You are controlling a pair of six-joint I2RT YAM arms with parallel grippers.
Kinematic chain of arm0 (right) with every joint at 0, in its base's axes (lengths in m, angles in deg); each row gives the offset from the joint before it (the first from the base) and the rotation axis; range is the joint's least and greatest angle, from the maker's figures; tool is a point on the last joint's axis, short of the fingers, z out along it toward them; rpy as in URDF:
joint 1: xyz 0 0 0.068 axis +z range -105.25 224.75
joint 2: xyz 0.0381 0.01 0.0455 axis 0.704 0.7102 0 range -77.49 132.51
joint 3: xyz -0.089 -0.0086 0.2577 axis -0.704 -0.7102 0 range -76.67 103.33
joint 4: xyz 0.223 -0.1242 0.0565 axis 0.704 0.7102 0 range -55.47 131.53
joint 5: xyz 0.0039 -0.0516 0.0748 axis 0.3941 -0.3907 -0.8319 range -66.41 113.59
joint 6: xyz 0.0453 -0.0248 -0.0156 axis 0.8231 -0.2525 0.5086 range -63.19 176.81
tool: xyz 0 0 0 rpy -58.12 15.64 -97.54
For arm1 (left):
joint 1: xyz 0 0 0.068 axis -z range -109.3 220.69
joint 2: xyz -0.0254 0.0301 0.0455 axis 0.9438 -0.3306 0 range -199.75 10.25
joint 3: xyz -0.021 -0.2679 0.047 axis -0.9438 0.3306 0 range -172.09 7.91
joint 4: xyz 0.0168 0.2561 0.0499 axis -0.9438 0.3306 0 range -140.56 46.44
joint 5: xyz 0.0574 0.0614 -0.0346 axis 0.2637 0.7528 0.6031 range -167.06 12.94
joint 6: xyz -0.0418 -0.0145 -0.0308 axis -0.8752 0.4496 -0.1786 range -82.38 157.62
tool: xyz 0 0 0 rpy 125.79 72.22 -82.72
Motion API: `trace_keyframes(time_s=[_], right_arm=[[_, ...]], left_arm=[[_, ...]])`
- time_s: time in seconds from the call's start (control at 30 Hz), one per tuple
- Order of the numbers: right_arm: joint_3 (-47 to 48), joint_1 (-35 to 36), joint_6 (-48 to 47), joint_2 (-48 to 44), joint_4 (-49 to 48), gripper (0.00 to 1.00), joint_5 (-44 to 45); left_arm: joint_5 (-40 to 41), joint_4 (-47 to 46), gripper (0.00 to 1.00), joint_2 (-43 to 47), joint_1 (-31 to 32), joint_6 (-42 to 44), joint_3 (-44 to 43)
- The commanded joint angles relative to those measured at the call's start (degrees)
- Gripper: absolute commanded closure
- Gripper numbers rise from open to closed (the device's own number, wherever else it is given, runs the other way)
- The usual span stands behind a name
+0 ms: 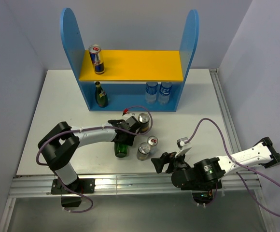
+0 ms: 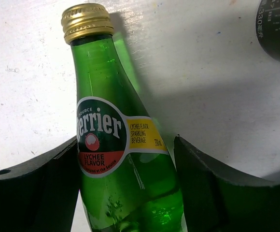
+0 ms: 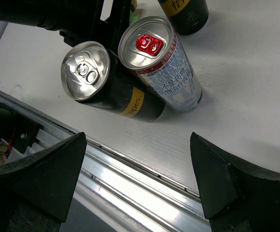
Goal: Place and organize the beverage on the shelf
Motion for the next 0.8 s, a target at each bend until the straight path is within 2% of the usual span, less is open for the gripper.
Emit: trace_keyframes(time_s=[0.0,0.1,0.13,0.2,0.33,0.43,0.7,0.77], right_arm=[[0.31,0.53,1.32,-0.14,0.35,0.05,3.51],[0.40,0.53,1.41,-0.14,0.35,0.05,3.51],[0.40,0.53,1.50,-0.05,0.35,0.05,3.51],[0.40,0.53,1.50,-0.14,0.35,0.05,3.51],[0.40,0.62,1.50,-0.05,0.35,0.05,3.60],[0.31,0.53,1.32,-0.05,0.35,0.05,3.51],[0.49,0.53,0.88,0.65,-0.09,0.05,3.34],[0.66,0.53,0.88,1.18,-0.18,0.05,3.42]], left_arm=[[-2.61,-0.40,0.46,0.31,0.05,-0.49,1.47],[-2.96,-0.31,0.59,-0.13,0.05,-0.14,1.30],[-3.05,-0.40,0.77,-0.21,0.05,0.03,1.21],[-2.53,-0.22,1.00,-0.39,0.05,-0.05,1.21],[1.42,-0.05,1.00,1.89,0.05,-1.19,1.82],[6.42,-1.80,1.00,7.24,0.14,-2.34,2.96],[21.53,-6.89,1.00,25.61,1.55,-1.20,5.33],[22.78,-12.59,1.00,30.60,1.72,1.51,7.95]])
